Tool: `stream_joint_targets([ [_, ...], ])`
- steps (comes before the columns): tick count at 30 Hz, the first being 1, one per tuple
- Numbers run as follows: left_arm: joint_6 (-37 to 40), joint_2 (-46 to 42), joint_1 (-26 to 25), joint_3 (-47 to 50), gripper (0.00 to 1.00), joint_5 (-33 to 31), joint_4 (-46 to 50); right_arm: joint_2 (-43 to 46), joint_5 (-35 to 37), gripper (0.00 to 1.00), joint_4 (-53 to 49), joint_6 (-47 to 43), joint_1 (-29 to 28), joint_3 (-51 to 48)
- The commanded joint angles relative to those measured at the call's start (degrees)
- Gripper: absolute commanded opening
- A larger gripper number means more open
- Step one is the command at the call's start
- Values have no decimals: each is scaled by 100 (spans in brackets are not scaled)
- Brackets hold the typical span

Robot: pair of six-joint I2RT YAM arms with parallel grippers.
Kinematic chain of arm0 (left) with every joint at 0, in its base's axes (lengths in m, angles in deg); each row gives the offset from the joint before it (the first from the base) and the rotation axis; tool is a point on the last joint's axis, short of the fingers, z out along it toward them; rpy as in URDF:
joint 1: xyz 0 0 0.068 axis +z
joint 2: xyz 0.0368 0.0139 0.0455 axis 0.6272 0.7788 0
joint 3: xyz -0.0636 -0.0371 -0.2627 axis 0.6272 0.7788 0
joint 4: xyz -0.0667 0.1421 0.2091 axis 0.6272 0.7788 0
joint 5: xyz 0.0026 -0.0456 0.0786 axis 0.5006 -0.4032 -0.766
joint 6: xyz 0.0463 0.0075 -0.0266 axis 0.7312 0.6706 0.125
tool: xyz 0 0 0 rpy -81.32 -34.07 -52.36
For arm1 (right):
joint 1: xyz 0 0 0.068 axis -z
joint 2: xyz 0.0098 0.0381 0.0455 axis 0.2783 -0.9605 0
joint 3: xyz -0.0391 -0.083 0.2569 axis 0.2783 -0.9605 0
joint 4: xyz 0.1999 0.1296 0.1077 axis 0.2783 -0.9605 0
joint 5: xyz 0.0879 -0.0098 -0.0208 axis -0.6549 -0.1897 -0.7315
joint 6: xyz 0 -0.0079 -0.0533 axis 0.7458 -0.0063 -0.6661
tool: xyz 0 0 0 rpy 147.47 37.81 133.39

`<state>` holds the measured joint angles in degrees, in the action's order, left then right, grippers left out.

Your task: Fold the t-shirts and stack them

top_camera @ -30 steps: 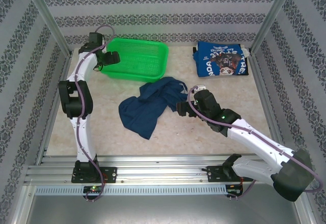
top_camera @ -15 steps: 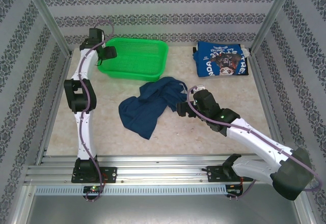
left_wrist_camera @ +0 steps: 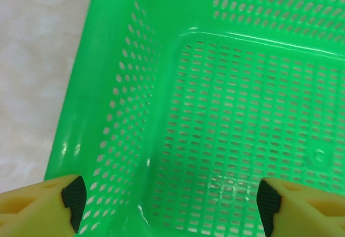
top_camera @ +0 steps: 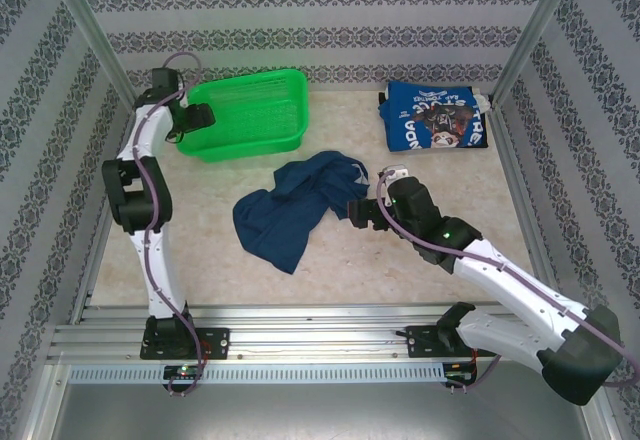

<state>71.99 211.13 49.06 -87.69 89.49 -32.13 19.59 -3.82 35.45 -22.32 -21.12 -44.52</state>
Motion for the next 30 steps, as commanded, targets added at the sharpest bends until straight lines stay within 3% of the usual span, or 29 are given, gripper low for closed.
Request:
stream_joint_targets([
  [1,-134,-366,155,331,85,-55,-100,104,56,98,-39,-115,-30,-149],
  [14,27,-500,530,788,87,-258,260,-151,-55,98,133,-119,0,-135],
  [20,-96,-981,664,1468,85,-445,222,-31,-58,98,81,-147,-2,-201],
  [30,-544,-1966,1116,2746,86,-55,5,356,-158,98,101,-281,152,-482],
])
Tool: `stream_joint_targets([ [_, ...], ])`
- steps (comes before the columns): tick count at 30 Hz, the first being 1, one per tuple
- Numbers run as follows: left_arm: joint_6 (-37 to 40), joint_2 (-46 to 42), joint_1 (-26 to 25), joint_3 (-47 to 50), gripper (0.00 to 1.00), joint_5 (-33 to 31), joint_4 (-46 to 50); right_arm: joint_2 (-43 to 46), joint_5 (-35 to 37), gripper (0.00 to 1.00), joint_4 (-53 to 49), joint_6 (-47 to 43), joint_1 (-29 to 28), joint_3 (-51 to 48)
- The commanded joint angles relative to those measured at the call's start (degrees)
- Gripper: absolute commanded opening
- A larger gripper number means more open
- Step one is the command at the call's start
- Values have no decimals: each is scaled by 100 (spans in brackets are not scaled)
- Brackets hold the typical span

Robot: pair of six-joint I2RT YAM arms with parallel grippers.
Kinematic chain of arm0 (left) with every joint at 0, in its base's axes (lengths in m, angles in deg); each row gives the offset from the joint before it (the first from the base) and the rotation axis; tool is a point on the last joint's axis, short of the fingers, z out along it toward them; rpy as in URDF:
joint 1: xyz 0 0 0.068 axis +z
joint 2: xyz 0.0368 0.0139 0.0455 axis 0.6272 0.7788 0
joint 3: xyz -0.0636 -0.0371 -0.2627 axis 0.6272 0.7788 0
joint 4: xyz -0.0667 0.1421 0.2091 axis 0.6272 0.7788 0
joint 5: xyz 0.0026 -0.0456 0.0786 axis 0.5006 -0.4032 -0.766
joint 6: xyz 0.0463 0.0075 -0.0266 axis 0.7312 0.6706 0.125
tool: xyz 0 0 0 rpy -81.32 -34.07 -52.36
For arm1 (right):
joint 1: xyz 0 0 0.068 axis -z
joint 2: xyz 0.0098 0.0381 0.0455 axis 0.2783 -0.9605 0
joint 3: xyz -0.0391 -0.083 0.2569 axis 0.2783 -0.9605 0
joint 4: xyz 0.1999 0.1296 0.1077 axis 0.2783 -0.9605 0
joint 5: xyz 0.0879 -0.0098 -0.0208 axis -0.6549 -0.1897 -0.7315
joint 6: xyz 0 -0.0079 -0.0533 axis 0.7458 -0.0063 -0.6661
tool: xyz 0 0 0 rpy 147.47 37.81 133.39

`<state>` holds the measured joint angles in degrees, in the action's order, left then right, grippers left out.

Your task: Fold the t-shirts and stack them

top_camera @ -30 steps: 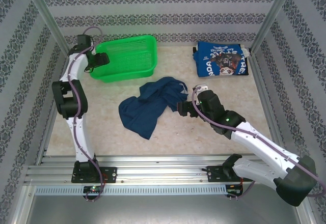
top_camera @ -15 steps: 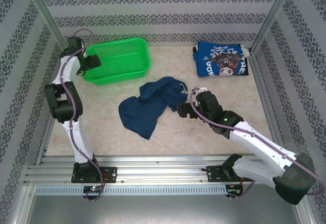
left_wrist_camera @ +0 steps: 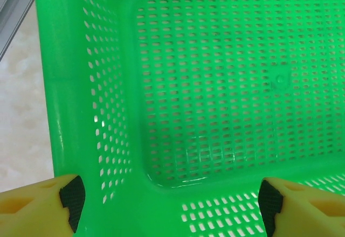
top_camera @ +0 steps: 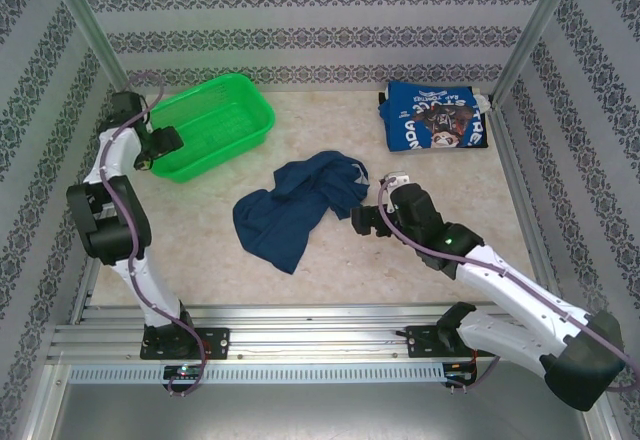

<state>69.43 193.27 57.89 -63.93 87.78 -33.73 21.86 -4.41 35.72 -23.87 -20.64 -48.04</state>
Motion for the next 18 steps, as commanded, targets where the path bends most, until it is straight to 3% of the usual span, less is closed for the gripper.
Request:
stream_joint_targets([
  [1,-316,-217,311,518,85,209,143,157,-137,98,88,-127,134,-157],
  [12,-986,-1740,563,2520,83,1238,-655,490,-344,98,169,-120,273,-435],
  [18,-1045,-2144,392,1934,87,1159,-329,873,-309,98,42,-95,335,-592],
])
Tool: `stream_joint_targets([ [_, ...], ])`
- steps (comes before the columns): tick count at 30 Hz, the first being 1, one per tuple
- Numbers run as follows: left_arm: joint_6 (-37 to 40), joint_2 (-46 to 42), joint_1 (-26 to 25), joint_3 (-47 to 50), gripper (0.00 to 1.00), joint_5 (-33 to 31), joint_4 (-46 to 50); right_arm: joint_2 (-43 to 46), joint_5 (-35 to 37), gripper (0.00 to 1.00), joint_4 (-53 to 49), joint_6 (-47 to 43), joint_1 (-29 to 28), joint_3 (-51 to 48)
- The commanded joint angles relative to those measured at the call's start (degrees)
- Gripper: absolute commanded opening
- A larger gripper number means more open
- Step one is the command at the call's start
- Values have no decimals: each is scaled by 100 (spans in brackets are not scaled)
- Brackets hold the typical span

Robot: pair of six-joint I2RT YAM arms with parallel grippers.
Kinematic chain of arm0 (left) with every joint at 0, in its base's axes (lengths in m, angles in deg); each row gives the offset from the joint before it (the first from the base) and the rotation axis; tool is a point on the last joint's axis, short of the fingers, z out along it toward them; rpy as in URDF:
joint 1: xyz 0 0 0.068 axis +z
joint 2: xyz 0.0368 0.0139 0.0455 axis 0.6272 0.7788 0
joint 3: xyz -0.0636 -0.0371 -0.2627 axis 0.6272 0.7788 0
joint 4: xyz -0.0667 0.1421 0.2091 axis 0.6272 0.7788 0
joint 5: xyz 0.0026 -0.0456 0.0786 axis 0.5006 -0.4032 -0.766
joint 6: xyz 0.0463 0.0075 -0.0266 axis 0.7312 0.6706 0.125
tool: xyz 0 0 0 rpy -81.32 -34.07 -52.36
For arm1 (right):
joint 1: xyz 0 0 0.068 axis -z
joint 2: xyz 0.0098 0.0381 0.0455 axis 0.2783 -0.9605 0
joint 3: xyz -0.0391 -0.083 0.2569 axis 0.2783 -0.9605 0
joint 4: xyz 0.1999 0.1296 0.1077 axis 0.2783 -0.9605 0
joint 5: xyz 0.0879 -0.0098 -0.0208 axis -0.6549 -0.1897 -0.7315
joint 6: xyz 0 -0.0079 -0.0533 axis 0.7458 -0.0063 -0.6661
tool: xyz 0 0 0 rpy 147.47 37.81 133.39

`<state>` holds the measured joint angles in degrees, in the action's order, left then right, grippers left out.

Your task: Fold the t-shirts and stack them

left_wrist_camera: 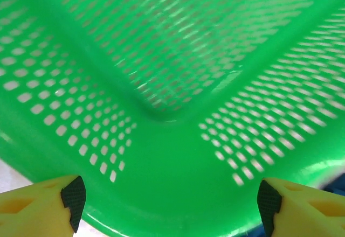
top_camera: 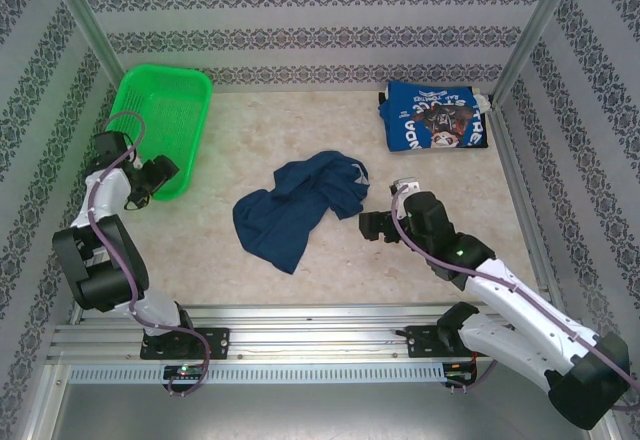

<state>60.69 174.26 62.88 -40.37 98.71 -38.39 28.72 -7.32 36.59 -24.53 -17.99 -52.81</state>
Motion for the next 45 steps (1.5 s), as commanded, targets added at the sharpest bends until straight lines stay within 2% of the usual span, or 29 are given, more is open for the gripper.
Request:
stream_joint_targets([
  [1,-140,-272,-138,-585,89,24,212,222,-15,98,-50,-28,83,-129],
  [5,-45,-226,-353,-1362,92,65,556,78,-201,98,38,103,184,-123],
  [8,56,-410,-795,-1598,96,13,569,-529,-475,98,179,223,244,77],
  [13,793,-508,-2707,-1613,96,-379,333,-2269,-708,96,165,141,275,1134],
  [16,881,-276,-3545,-1284,96,-208,-176,-3041,-577,92,31,137,382,1680],
  [19,1063,242,-4143,-1167,94,-71,-569,-3330,-777,90,299,299,582,1738],
  [24,1113,1161,-4544,-1333,90,-273,-642,-3367,-930,92,425,330,862,1640],
  [30,1298,1785,-4971,-1627,89,-219,-690,-3290,-1083,98,461,194,928,1404],
  [34,1263,2067,-5024,-1716,87,-455,-564,-3115,-1244,98,680,225,913,1071],
  [38,1177,1671,-5068,-1510,88,-772,-809,-2842,-1258,98,689,258,893,869],
  [45,1201,799,-5348,-1368,89,-1446,-471,-2307,-1318,98,722,437,833,650],
])
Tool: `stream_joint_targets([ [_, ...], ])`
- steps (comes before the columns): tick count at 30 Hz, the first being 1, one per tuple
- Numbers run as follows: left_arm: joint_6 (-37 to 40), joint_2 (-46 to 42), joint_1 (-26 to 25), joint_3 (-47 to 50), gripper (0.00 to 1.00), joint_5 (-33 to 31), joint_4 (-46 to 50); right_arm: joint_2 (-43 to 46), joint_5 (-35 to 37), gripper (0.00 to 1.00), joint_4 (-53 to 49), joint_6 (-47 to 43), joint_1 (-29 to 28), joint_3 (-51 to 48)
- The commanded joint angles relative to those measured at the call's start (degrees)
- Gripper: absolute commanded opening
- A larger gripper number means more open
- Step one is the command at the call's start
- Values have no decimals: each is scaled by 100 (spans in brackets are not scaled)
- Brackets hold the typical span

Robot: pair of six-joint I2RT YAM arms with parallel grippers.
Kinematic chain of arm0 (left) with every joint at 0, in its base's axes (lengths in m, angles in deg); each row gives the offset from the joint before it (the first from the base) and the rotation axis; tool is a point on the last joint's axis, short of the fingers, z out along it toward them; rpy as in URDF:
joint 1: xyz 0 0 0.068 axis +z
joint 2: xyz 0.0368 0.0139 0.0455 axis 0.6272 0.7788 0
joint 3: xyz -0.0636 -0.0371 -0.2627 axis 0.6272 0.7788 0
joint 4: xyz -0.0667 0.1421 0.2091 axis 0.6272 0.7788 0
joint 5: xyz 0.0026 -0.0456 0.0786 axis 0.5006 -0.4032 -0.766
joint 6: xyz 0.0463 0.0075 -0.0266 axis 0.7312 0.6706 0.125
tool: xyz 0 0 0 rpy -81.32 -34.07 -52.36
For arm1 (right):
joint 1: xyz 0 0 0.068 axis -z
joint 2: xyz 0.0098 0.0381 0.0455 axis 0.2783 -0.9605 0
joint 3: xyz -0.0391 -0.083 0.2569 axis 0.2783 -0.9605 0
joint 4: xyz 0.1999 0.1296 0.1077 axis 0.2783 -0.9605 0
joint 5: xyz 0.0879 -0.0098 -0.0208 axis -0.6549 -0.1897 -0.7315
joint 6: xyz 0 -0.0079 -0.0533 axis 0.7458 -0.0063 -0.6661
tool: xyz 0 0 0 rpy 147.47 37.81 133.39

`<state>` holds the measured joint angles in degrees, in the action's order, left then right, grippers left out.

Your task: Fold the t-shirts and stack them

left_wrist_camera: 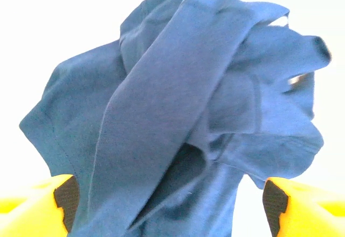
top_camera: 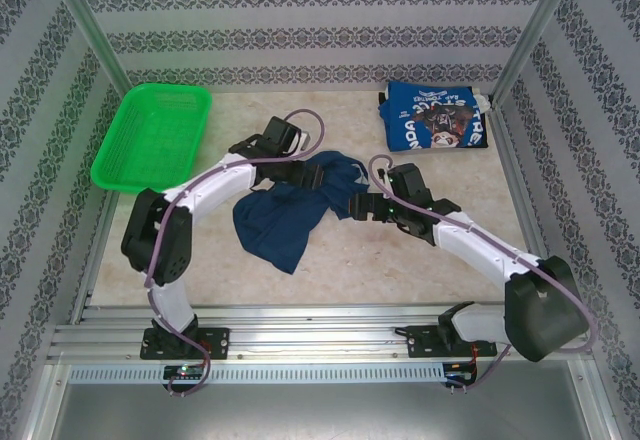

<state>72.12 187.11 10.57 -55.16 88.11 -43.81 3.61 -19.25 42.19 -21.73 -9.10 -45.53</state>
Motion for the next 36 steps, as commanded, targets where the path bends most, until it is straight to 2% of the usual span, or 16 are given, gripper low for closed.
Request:
stream_joint_targets([
  [1,-31,-635,-118,228,89,-577,72,231,-128,98,237,251,-127,-56],
  [5,-468,-1177,107,793,86,-951,-27,-30,138,98,286,720,-492,379],
  [8,-733,-1337,459,1256,79,-697,-185,-533,301,96,341,1190,-726,871],
  [12,-986,-1454,776,1864,74,-431,-553,-1288,285,85,345,1615,-877,1530],
  [18,-1265,-2053,1199,2727,74,-241,-1032,-2151,358,74,446,1969,-1041,2239],
  [24,-1270,-2952,1373,3352,76,-279,-896,-2958,303,61,555,2269,-1052,2823],
  [28,-1277,-3524,1438,3649,77,-264,-741,-3247,339,55,691,2411,-1042,3022],
  [36,-1155,-4092,1473,3875,77,-337,-359,-3603,171,45,732,2485,-1066,3302],
])
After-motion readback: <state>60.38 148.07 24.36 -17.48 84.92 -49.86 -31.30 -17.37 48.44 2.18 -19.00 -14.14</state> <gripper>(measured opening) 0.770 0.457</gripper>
